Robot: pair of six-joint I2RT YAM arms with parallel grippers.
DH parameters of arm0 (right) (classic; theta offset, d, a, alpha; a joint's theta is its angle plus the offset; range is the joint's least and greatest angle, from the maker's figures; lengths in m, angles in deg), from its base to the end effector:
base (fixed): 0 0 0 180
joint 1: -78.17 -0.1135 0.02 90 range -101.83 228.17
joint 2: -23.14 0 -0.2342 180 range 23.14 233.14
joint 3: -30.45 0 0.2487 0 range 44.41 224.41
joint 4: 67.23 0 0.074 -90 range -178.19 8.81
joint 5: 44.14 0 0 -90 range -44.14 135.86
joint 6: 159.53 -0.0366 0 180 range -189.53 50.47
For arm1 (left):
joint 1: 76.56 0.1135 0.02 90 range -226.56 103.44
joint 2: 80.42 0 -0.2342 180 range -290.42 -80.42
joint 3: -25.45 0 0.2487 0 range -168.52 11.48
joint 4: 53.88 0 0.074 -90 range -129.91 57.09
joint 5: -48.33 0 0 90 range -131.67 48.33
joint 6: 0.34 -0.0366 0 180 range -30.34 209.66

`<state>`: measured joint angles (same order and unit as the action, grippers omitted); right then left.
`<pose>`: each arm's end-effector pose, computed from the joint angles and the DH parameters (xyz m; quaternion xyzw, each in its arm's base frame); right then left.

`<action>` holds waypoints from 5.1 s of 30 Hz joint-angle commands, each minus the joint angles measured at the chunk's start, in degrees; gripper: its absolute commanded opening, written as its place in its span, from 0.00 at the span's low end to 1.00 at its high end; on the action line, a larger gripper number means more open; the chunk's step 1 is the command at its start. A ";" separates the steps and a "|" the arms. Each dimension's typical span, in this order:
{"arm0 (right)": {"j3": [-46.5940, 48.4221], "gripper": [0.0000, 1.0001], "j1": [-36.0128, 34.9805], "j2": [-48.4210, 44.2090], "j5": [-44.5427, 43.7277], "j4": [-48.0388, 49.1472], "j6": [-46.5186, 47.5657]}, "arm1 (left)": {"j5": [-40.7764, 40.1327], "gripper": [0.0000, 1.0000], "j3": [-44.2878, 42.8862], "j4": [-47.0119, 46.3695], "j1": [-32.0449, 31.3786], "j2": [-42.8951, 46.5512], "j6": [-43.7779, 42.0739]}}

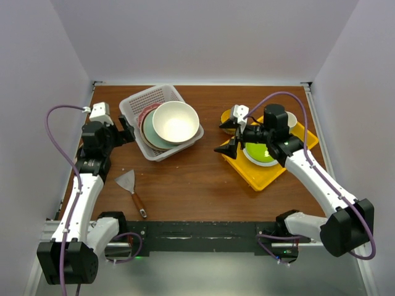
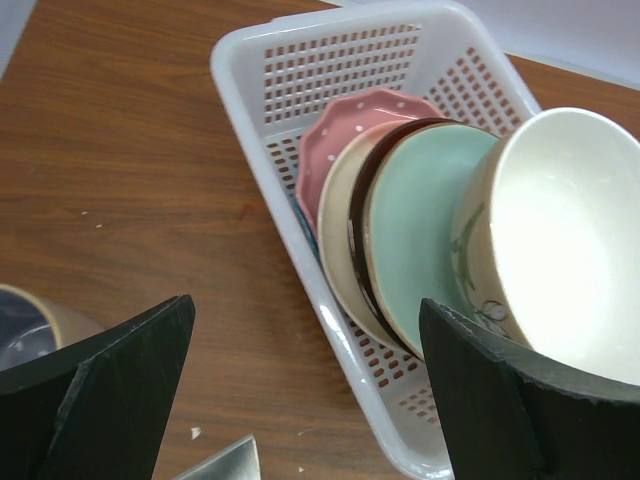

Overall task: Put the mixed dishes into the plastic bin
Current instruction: Pick up the cup at the center of the board, then place the cup in the plastic bin.

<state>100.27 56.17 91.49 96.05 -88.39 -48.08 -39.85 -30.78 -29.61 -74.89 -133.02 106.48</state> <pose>0.2435 0.1287 0.3047 -0.5009 0.5974 0.3493 0.5198 0.2294 0.0055 0.2763 -0.1232 0.8130 -0.0879 0.5622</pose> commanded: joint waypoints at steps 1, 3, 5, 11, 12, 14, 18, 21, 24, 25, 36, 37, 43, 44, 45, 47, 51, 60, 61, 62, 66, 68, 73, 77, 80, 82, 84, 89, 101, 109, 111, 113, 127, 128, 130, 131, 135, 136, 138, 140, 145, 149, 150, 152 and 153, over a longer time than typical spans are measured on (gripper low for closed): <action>0.22 0.98 0.20 -0.68 2.19 1.66 -0.62 | -7.88 1.00 -1.42 0.42 0.61 0.92 -2.05; 0.22 0.98 0.20 -0.86 2.10 1.40 -0.36 | -8.59 1.00 -1.60 0.50 0.79 0.39 -2.05; 0.22 0.98 0.20 -0.95 2.10 1.23 -0.36 | -8.94 1.00 -2.12 0.68 1.14 -0.57 -1.79; 0.13 0.98 0.38 -1.21 2.54 0.88 -0.10 | -9.38 1.00 -3.70 1.03 3.51 -2.24 -0.91; 0.22 0.98 0.29 -1.12 2.54 0.87 0.08 | -9.82 1.00 -3.97 1.03 4.12 -2.25 -0.82; 0.13 0.98 0.38 -1.30 2.54 0.61 0.26 | -10.35 1.00 -4.67 0.86 4.57 -2.33 -0.91; 0.13 0.98 0.38 -1.47 2.80 0.52 0.34 | -11.58 1.00 -5.29 0.86 5.62 -3.30 -1.18; 0.22 0.98 0.38 -1.47 2.89 0.35 0.43 | -11.32 1.00 -5.03 0.86 6.67 -4.35 -0.83; 0.13 0.98 0.38 -1.39 2.98 0.43 0.35 | -10.79 1.00 -4.94 0.68 7.73 -5.41 -0.38; 0.22 0.98 0.38 -1.38 2.98 0.35 0.34 | -10.62 1.00 -4.94 0.51 8.08 -5.58 -0.21; 0.13 0.98 0.47 -2.00 2.98 0.26 0.52 | -10.88 0.94 -4.76 0.06 10.81 -11.82 2.34; 0.13 0.98 0.38 -1.91 2.98 0.35 0.52 | -11.05 0.93 -5.02 0.41 10.90 -13.39 2.52; 0.13 0.98 0.46 -2.09 3.42 0.08 0.61 | -14.13 0.60 -7.57 4.10 11.42 -19.90 4.10; 0.13 0.98 0.38 -2.18 3.42 0.08 0.61 | -15.09 0.53 -8.01 4.63 11.51 -20.69 4.53; 0.04 0.98 0.38 -2.09 3.42 0.08 0.61 | -15.97 0.49 -8.54 5.33 11.51 -21.40 4.89; 0.22 0.98 0.38 -2.18 3.51 0.08 0.61 | -17.11 0.46 -8.98 6.13 11.60 -23.24 5.15; 0.22 0.98 0.55 -2.35 3.51 -0.09 0.70 | -19.49 0.42 -10.64 8.67 11.69 -25.80 6.21; 0.04 0.98 0.64 -2.79 3.42 -0.09 0.70 | -19.84 0.06 -11.44 9.21 11.60 -26.33 5.07; 0.04 0.98 0.55 -2.88 3.59 -0.09 0.70 | -19.84 0.01 -11.53 9.21 11.60 -26.07 4.89; 0.13 0.98 0.64 -2.97 3.68 -0.01 0.61 | -19.93 0.00 -11.53 9.21 11.69 -25.80 4.63; -0.04 0.98 0.73 -3.05 3.86 0.08 0.61 | -19.49 0.00 -11.62 8.86 11.60 -24.22 3.92; -0.22 0.98 0.73 -3.14 3.95 0.17 0.52 | -18.62 0.00 -11.53 8.59 11.60 -23.52 3.40; -0.22 0.98 0.82 -3.14 4.12 0.17 0.52 | -15.98 0.00 -11.62 7.89 11.51 -21.06 1.82; -0.31 0.98 0.99 -3.14 4.38 0.26 0.69 | -14.31 0.00 -11.62 7.45 11.16 -19.48 0.50; -0.40 0.98 1.08 -2.97 4.39 0.17 0.78 | -14.13 0.00 -11.62 7.19 10.46 -18.51 -0.12; -0.48 0.98 1.08 -2.79 4.47 0.17 0.96 | -14.39 0.00 -11.70 7.18 9.85 -17.89 -0.47; -0.48 0.98 1.08 -2.71 4.56 0.08 1.13 | -14.74 0.00 -12.23 7.27 9.40 -17.19 -0.65; -0.57 0.98 1.08 -2.61 4.82 -0.09 1.57 | -14.75 0.00 -13.46 7.27 7.73 -15.52 -1.79; -0.66 0.98 1.08 -2.35 5.18 -0.27 2.10 | -14.92 0.00 -22.51 9.03 2.55 -14.72 -3.99; -0.75 0.98 1.17 -2.35 5.44 -0.27 2.28 | -13.17 0.00 -27.70 9.73 -1.14 -16.57 -4.51; -0.66 0.98 1.26 -2.26 5.44 -0.36 2.28 | -12.47 0.00 -29.10 9.82 -1.23 -17.01 -4.60; -0.75 0.98 1.17 -2.26 5.53 -0.36 2.36 | -11.85 0.00 -29.98 10.08 -2.62 -17.80 -4.60; -0.75 0.98 1.26 -1.47 5.44 -0.44 2.54 | -11.75 0.00 -39.29 9.82 -10.02 -27.28 -6.27; -0.83 0.98 1.17 -1.47 5.44 -0.36 2.54 | -11.84 0.00 -40.17 9.82 -10.37 -28.08 -6.45; -0.84 0.98 1.26 -1.30 5.35 -0.36 2.54 | -12.19 0.00 -42.72 9.73 -10.64 -30.53 -6.97; -0.84 0.98 1.17 -1.21 5.27 -0.44 2.54 | -12.54 0.00 -44.47 9.73 -10.98 -31.33 -7.41; -0.84 0.98 1.34 -1.12 5.26 -0.44 2.63 | -12.64 0.00 -48.17 9.12 -11.43 -36.42 -7.68; -0.84 0.98 1.34 -1.03 5.18 -0.44 2.63 | -12.64 0.00 -48.96 9.12 -11.60 -37.30 -7.68; -0.84 0.98 1.43 -0.86 5.18 -0.44 2.63 | -12.46 0.00 -51.51 8.94 -11.95 -40.28 -7.50; -0.92 0.98 1.35 -0.77 5.18 -0.36 2.63 | -12.46 0.00 -54.31 8.51 -12.57 -42.31 -7.33; -1.19 0.98 1.52 -0.33 5.79 -0.10 2.28 | -11.67 0.00 -61.09 8.50 -14.06 -49.61 -7.94; -1.10 0.98 1.70 -0.24 5.62 -0.09 2.28 | -10.62 0.00 -66.79 8.50 -15.38 -54.18 -9.34; -1.10 0.98 1.70 -0.24 5.62 -0.09 2.28 | -10.44 0.00 -67.59 8.50 -15.56 -55.84 -9.44; -1.10 0.98 1.87 -0.15 5.70 -0.27 2.37 | -10.00 0.00 -69.61 8.77 -15.99 -57.43 -10.05; -1.10 0.98 1.96 -0.15 5.70 -0.18 2.37 | -9.74 0.00 -70.15 8.77 -16.17 -58.66 -10.23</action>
<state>99.24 57.61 91.34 99.88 -89.36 -46.13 -49.88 -93.77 -14.16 -90.19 -190.57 99.55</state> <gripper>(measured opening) 0.983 0.109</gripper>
